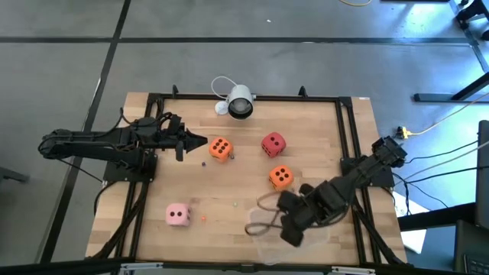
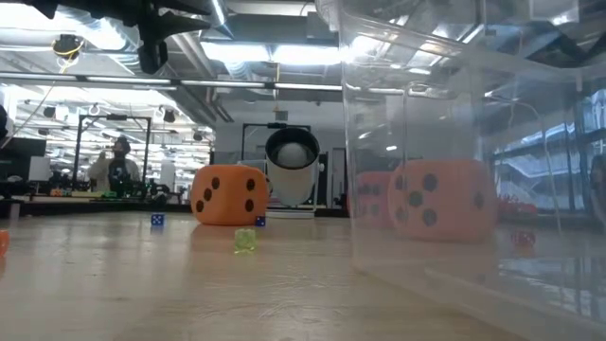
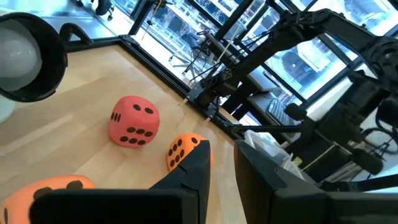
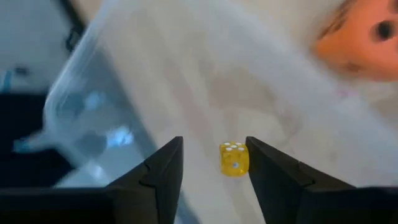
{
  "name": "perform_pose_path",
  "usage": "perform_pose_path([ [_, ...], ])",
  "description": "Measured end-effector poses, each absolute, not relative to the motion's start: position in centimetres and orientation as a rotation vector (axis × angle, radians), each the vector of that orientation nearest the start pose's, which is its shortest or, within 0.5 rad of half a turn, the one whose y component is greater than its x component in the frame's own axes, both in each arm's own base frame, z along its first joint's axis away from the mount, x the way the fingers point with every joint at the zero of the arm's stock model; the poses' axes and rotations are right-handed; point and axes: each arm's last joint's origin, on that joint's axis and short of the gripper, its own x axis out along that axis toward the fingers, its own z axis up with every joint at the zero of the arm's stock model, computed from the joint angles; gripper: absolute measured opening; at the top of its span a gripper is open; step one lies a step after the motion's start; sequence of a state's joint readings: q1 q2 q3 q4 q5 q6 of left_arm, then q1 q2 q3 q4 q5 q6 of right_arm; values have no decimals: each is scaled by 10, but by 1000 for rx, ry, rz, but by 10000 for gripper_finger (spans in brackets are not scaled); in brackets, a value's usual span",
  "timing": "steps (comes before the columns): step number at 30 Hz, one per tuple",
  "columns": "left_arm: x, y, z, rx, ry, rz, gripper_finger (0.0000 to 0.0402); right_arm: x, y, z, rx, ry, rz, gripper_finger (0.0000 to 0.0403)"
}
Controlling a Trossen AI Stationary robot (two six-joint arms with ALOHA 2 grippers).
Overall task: Pick & Place Dice
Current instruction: Put the yellow small die into the transparent bin
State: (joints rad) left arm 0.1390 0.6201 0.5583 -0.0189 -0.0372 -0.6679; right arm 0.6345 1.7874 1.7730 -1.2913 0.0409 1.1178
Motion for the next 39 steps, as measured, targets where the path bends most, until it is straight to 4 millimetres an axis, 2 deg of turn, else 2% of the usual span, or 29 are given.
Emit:
perform_pose_path([
  [2,148,22,294,-668,19,196,66,277,207,321,501,1385,-224,160],
  [8,148,22,294,-655,20,196,66,280,213,321,517,1376,-129,168],
  [12,148,22,294,-645,21,195,66,271,203,310,526,1559,-324,173],
  [15,148,22,294,-643,22,193,66,289,219,306,579,1425,-173,175],
  [17,148,22,294,-642,23,193,66,287,220,303,532,1424,-208,175],
  [19,148,22,294,-642,23,193,66,282,219,292,524,1546,-299,172],
  [20,148,22,294,-642,23,193,66,287,222,287,544,1554,-270,171],
  [22,148,22,294,-642,23,193,66,297,229,290,580,1458,-182,170],
  [24,148,22,294,-642,23,193,66,288,224,290,562,1507,-269,170],
  [27,149,22,294,-643,25,193,66,298,232,286,614,1472,-192,172],
  [30,149,22,293,-643,29,194,66,288,224,288,580,1517,-307,174],
  [33,151,22,292,-647,34,196,66,299,233,285,611,1448,-207,175],
  [36,151,22,292,-646,35,195,66,285,223,285,591,1530,-395,174],
  [39,151,22,292,-658,34,195,66,300,232,283,616,1456,-223,175],
])
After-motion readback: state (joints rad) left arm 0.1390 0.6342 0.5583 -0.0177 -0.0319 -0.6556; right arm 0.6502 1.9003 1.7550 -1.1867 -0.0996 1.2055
